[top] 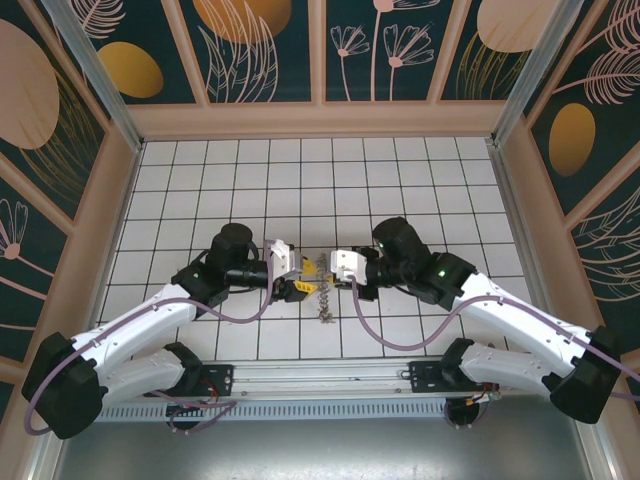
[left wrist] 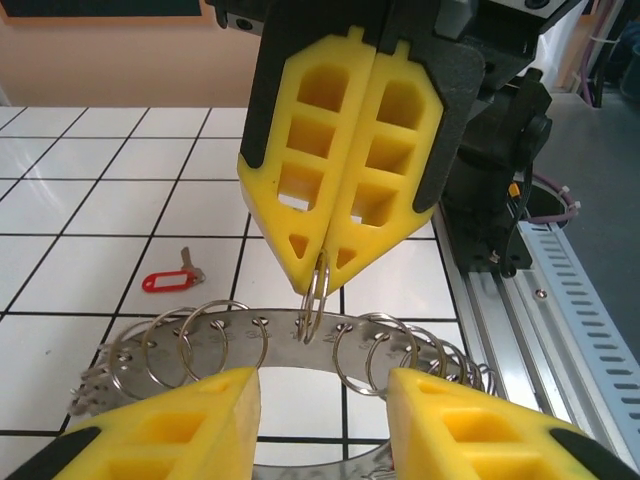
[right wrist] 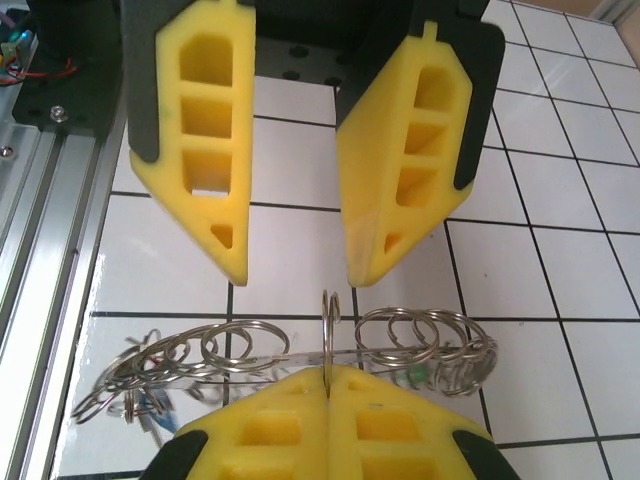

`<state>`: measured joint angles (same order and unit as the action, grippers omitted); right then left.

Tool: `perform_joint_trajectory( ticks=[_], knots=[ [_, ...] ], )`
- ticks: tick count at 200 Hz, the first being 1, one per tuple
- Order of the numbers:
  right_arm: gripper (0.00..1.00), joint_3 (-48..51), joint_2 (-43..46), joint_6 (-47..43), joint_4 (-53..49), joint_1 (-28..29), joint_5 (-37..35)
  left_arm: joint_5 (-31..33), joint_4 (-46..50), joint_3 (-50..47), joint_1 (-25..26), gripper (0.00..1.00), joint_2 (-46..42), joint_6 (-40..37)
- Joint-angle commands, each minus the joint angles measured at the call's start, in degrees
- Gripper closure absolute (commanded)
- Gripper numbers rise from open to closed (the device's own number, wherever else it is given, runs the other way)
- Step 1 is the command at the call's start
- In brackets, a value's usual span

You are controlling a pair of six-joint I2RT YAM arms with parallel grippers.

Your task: Put the keys on the keyring

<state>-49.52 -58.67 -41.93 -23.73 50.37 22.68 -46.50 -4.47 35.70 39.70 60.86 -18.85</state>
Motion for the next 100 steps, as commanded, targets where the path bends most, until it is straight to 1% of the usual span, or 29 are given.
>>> perform_joint_trajectory(
  ticks=[1, 31, 52, 78, 100],
  knots=[
    [1.00, -2.6, 0.3, -1.7, -2.0, 0.4, -0.6, -2.4, -3.0, -0.5, 0.3, 0.62, -1.0, 0.1],
    [1.00, -4.0, -1.6, -2.1, -5.1, 1.2, -1.1, -2.9, -4.8, -1.8, 0.2, 0.64, -1.4, 0.8],
    [1.00, -3.9, -1.8, -1.9, -4.5, 1.3, -0.7, -2.9, -6.5, -2.4, 0.2, 0.64, -1.1, 1.5],
    [1.00, -4.2, -2.7, -2.0, -4.5, 1.3, -0.5, -4.3, -12.1, -3.6, 0.8, 0.67, 0.2, 5.4],
    [1.00, -4.5, -3.2, -2.2, -4.4, 1.4, -0.3, -2.1, -9.8, -2.2, 2.8, 0.69, 1.3, 3.9]
  ],
)
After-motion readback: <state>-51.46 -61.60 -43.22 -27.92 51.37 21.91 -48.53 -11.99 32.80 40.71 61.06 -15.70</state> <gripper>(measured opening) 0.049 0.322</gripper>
